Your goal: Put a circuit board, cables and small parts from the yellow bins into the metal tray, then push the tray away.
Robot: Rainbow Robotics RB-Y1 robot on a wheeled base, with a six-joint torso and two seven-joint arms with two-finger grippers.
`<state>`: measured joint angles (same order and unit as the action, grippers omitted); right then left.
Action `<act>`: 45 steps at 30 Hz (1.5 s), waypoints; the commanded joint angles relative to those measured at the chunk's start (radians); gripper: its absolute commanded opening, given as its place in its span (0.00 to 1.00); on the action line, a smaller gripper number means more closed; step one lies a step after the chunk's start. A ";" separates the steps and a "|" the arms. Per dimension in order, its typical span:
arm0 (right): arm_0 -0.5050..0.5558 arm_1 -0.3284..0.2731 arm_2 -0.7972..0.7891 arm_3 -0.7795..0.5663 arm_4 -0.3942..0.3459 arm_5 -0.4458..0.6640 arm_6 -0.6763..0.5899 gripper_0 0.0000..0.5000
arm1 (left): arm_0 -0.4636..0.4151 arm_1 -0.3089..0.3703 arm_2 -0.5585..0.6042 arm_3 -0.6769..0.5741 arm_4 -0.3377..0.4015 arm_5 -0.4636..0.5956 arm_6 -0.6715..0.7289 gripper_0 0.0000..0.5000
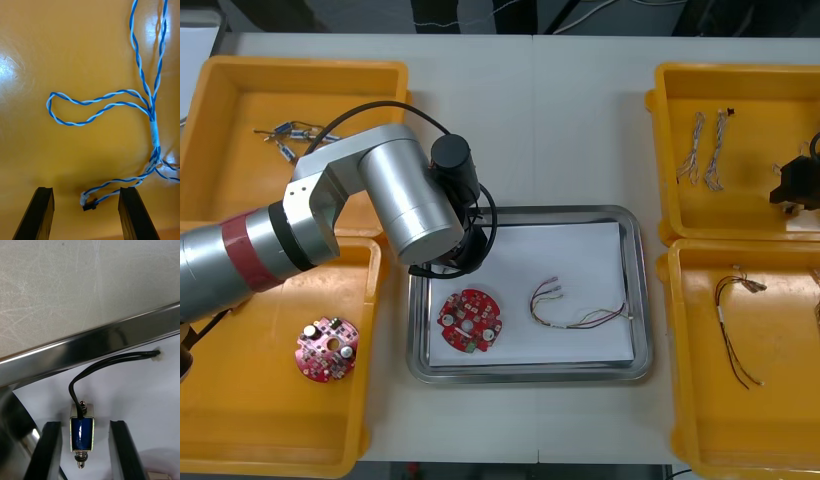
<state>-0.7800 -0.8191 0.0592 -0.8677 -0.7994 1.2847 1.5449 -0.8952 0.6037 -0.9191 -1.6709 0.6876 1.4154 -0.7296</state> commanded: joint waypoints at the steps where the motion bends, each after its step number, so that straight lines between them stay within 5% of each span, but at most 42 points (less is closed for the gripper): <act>1: -0.022 0.015 0.007 0.019 0.008 -0.024 -0.036 1.00 | -0.037 -0.024 -0.012 -0.035 -0.006 -0.010 0.111 1.00; 11: -0.002 0.018 0.007 0.019 -0.012 -0.024 -0.028 0.95 | -0.037 -0.022 -0.007 -0.061 -0.010 -0.010 0.130 1.00; 13: 0.001 0.018 0.007 0.019 -0.015 -0.024 -0.025 0.73 | -0.037 -0.019 0.003 -0.072 -0.011 -0.007 0.134 1.00; 17: -0.001 0.018 0.007 0.019 -0.020 -0.024 -0.022 0.07 | -0.037 -0.019 0.031 -0.087 -0.010 0.008 0.142 1.00; 18: 0.001 0.018 0.007 0.019 -0.020 -0.022 -0.020 0.00 | -0.037 -0.019 0.043 -0.092 -0.010 0.014 0.145 1.00; 45: -0.137 0.000 0.001 0.019 -0.027 0.122 -0.042 0.00 | -0.037 0.067 0.390 -0.178 0.072 0.306 0.156 1.00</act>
<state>-0.8544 -0.8057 0.0592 -0.8421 -0.8368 1.3955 1.5449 -0.8952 0.6226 -0.5741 -1.8265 0.7495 1.7017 -0.6585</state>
